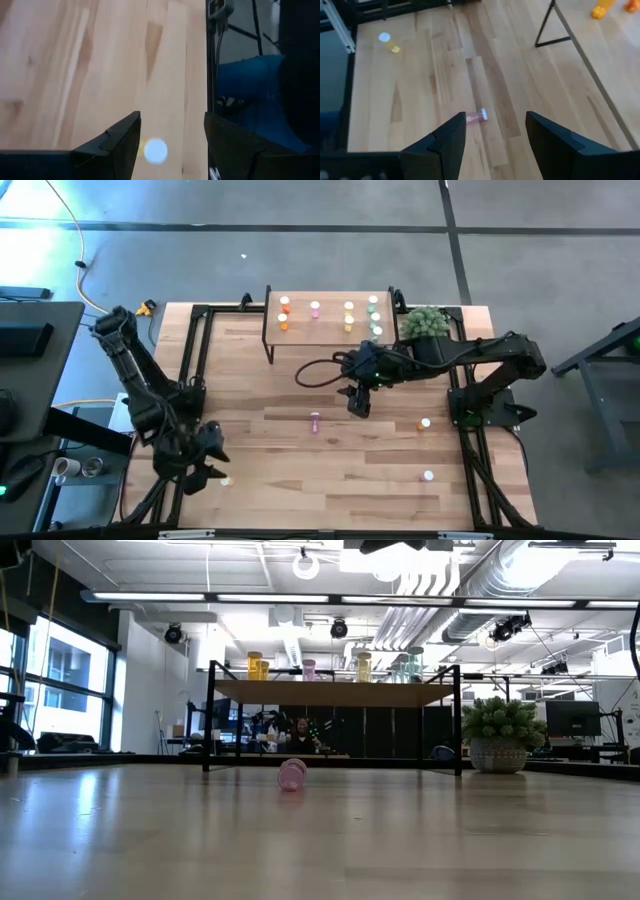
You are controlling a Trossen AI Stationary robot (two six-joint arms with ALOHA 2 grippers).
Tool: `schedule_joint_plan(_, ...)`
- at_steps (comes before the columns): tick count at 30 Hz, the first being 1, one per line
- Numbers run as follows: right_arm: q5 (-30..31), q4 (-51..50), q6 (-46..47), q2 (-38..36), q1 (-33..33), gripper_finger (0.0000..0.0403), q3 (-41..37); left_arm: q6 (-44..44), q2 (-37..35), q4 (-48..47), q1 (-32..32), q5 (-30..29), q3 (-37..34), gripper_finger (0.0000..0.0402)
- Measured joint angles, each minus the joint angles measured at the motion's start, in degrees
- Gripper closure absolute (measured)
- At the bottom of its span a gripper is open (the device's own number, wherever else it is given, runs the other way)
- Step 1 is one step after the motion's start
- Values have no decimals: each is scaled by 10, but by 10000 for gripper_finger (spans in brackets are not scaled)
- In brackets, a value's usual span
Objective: Pick and place medicine bottles onto shelf by color
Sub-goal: Put the yellow pill bottle on the shelf aligned with the other yellow pill bottles
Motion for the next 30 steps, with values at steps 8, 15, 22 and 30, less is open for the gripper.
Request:
schedule_joint_plan(8, 45, 20, 11, 0, 30, 205, 0, -100, 55, -1, -59, -21, 0, 193)
schedule_joint_plan(15, 46, 29, 11, 0, 41, 205, 0, -123, 102, -1, -65, -9, 0, 193)
schedule_joint_plan(22, 46, 29, 11, 0, 41, 205, 0, -123, 142, -1, -65, 17, 0, 193)
schedule_joint_plan(30, 46, 29, 11, 0, 41, 205, 0, -123, 163, -1, -65, 14, 0, 193)
